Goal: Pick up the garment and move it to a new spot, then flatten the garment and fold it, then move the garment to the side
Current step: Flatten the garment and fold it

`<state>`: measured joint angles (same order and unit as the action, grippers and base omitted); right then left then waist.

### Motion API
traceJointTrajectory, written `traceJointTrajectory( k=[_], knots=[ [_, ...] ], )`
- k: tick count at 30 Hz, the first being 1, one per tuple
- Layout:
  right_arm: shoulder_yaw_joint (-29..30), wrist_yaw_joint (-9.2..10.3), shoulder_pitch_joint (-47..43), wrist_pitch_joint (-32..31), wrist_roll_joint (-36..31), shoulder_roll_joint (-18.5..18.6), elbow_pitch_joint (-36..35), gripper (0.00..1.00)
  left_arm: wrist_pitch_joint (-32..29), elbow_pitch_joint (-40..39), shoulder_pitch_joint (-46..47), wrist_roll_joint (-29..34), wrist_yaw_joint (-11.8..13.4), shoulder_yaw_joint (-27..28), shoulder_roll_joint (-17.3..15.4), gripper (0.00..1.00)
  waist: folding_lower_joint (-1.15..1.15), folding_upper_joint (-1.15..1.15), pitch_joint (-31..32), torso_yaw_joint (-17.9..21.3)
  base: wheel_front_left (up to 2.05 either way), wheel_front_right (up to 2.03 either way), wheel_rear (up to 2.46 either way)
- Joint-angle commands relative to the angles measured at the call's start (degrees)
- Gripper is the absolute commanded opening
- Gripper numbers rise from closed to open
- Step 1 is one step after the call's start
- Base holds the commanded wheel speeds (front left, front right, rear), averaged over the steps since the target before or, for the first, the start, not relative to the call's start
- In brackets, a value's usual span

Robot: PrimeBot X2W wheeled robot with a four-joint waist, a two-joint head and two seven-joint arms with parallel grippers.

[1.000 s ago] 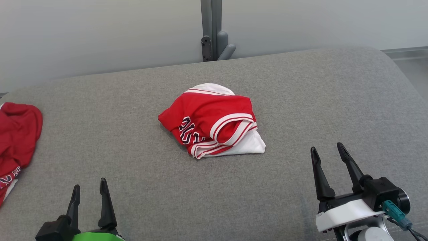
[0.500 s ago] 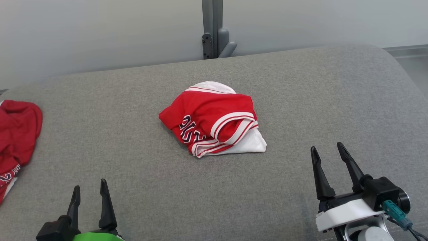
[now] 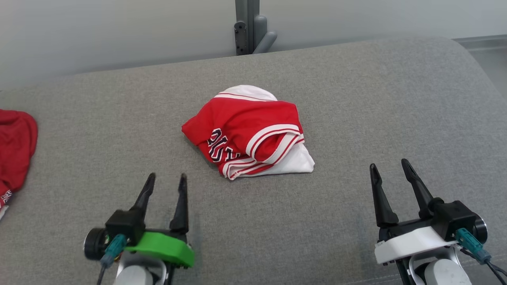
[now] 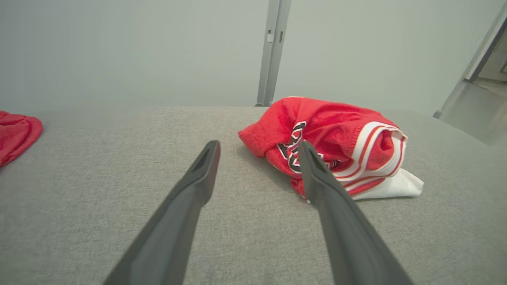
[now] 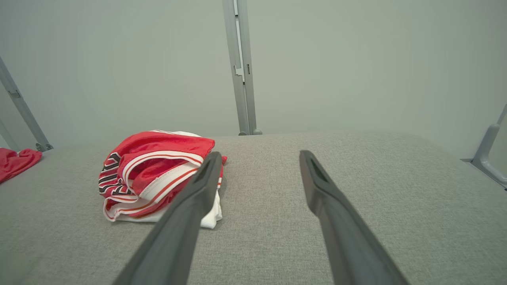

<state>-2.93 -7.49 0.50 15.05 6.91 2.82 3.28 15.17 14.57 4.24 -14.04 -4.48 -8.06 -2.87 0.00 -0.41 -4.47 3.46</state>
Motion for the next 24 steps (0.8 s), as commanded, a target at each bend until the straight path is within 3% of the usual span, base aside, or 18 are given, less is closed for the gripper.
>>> traceJointTrajectory(
  k=[1, 13, 20, 24],
  knots=[
    [0.0, 0.0, 1.0, 0.2, 0.4, 0.1, 0.0, 1.0, 0.0, 2.0, 3.9, 1.2, -0.7, -2.4, -0.1, 1.0, 0.0, 0.41, -1.6, 1.0, 0.0, 0.0, 0.0],
    [-0.8, 0.0, 4.5, 0.2, 1.9, 0.1, 0.0, 1.0, -0.6, 19.9, 26.0, 4.4, -2.5, -18.5, -0.2, 1.0, 0.0, 0.41, -8.1, 7.2, 0.0, 0.0, 0.0],
    [-1.3, 0.0, 5.5, 0.2, 2.9, 0.1, 0.0, 1.0, -1.6, 31.4, 34.8, 4.7, -2.7, -22.7, -0.2, 1.0, 0.0, 0.41, -10.7, 11.4, 0.0, 0.0, 0.0],
    [-1.6, 0.0, 5.6, 0.2, 3.3, 0.1, 0.2, 1.0, -1.8, 36.2, 37.8, 4.1, -1.5, -23.5, -0.2, 1.0, 0.0, 0.41, -10.9, 12.8, 0.0, 0.0, 0.0]
  ],
)
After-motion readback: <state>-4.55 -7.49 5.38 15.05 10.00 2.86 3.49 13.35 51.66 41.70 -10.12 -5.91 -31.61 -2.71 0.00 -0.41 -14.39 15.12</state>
